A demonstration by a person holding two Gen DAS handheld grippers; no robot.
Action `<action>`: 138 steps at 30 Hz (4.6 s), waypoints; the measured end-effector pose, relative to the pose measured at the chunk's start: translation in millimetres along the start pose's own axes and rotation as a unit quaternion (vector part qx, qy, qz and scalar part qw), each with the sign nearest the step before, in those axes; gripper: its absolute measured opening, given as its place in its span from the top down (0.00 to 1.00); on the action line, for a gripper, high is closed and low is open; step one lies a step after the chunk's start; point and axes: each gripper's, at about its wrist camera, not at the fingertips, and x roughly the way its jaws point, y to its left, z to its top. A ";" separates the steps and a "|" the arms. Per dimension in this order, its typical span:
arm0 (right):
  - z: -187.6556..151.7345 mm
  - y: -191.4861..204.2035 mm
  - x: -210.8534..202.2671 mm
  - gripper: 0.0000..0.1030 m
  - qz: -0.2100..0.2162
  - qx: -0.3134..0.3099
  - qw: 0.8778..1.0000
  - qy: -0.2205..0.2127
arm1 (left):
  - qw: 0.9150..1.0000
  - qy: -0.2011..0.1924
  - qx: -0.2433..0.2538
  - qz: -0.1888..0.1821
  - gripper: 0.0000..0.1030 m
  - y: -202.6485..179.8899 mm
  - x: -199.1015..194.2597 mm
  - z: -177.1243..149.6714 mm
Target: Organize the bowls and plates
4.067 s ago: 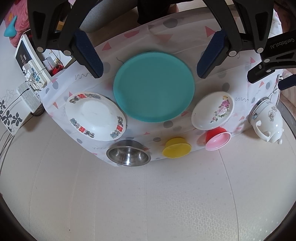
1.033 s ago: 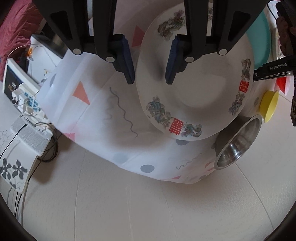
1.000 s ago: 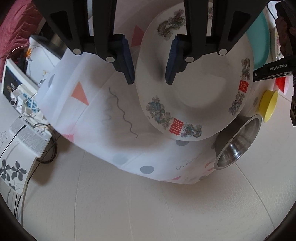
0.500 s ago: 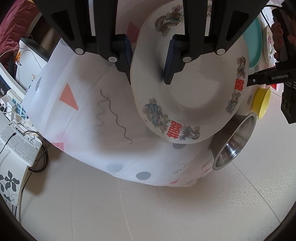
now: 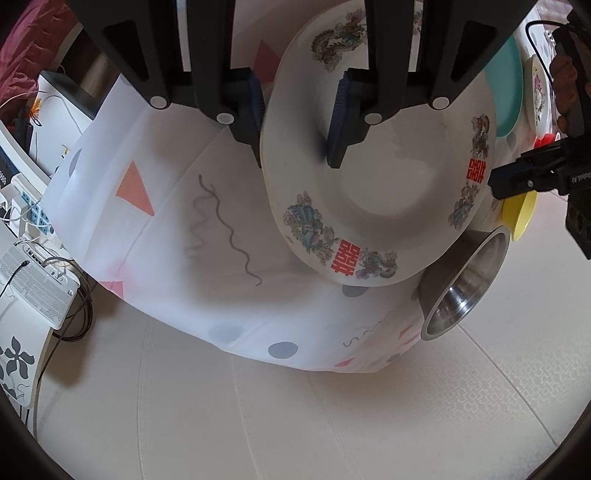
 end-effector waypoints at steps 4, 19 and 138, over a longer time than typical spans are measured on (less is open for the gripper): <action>-0.6 -2.8 -0.4 0.71 0.009 0.008 1.000 -0.001 | 1.000 0.014 0.024 0.008 0.71 -11.5 17.8 -2.2; -1.4 -3.5 -1.8 0.72 0.017 -0.001 1.000 -0.007 | 0.996 0.005 0.079 0.052 0.79 -20.7 27.9 -5.9; -63.5 141.2 -10.1 0.71 0.074 -0.109 0.991 0.035 | 0.967 -0.076 -0.004 0.245 0.70 66.9 -94.1 -166.5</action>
